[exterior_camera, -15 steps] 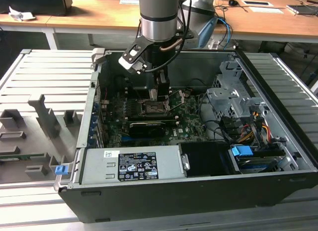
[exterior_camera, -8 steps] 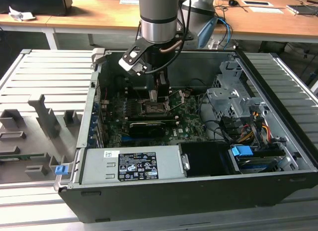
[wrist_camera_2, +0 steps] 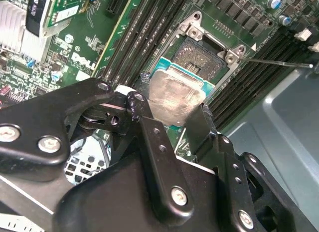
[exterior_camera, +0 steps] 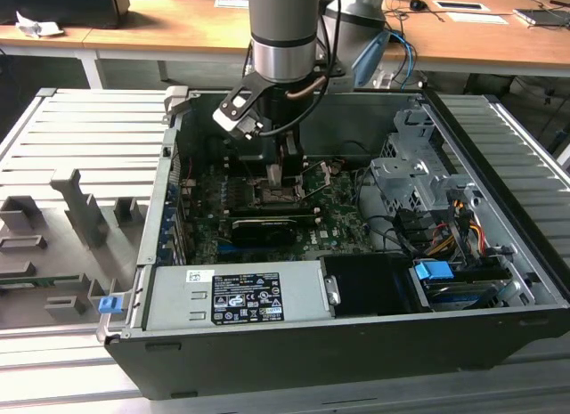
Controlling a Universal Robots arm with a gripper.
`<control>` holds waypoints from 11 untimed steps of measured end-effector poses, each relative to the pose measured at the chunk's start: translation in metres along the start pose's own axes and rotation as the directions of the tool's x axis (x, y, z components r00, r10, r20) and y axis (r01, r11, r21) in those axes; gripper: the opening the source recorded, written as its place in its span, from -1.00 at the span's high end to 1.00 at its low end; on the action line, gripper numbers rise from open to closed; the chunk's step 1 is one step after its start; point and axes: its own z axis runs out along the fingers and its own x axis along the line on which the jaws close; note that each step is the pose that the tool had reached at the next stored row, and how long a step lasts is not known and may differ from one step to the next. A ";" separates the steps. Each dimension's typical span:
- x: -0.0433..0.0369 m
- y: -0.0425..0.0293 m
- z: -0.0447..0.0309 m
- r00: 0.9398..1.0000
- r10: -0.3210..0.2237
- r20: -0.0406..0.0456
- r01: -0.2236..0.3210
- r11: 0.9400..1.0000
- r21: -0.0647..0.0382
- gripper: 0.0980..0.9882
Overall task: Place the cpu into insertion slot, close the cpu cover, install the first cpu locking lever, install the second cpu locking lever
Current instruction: 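Place the cpu into insertion slot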
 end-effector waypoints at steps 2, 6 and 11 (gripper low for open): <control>0.0000 -0.0002 0.0030 1.000 0.000 0.000 0.000 1.000 0.000 0.03; 0.0044 -0.0006 0.0074 1.000 0.000 -0.001 0.000 1.000 -0.002 0.03; 0.0074 -0.0020 0.0172 1.000 0.005 -0.004 -0.005 1.000 -0.002 0.03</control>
